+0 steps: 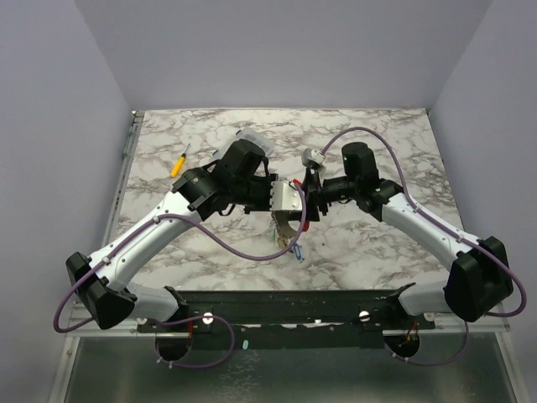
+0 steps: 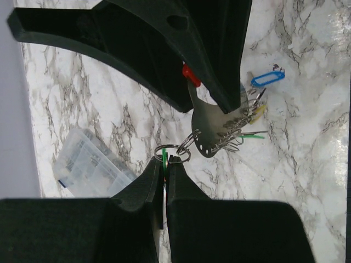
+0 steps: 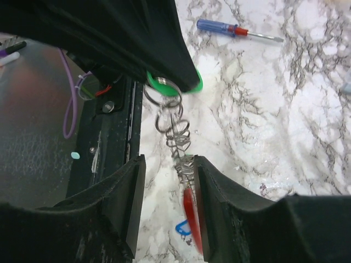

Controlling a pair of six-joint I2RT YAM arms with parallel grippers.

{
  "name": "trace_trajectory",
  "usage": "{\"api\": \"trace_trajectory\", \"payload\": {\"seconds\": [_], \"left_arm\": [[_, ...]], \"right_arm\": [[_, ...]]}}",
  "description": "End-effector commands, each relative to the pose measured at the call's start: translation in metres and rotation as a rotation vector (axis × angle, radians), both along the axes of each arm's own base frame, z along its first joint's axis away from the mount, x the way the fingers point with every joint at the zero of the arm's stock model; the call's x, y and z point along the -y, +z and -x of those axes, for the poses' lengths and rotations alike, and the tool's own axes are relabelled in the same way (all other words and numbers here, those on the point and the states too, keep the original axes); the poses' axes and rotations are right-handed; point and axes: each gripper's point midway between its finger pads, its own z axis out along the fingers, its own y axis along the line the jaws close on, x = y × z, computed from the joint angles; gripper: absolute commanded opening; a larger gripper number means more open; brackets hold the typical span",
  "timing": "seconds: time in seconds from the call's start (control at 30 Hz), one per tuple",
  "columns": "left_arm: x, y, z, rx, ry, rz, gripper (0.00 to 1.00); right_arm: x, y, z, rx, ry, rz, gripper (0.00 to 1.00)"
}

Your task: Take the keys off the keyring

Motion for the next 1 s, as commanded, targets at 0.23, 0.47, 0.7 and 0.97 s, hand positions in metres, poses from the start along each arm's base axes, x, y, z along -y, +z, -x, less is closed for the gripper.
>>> {"api": "trace_trajectory", "payload": {"seconds": [0.23, 0.47, 0.7, 0.97], "left_arm": [[0.018, -0.004, 0.002, -0.109, 0.074, 0.062, 0.0], [0.02, -0.003, 0.001, -0.117, 0.082, 0.074, 0.0], [0.022, -0.004, 0.001, -0.126, 0.082, 0.082, 0.0], [0.024, -0.005, 0.003, -0.144, 0.08, 0.09, 0.0]], "right_arm": [[-0.004, 0.044, 0.009, -0.058, 0.055, -0.06, 0.42], [-0.006, 0.027, 0.01, -0.119, 0.054, -0.054, 0.39], [-0.009, 0.027, 0.01, -0.161, 0.064, -0.07, 0.34], [-0.012, 0.026, 0.005, -0.155, 0.051, -0.083, 0.3]]}}
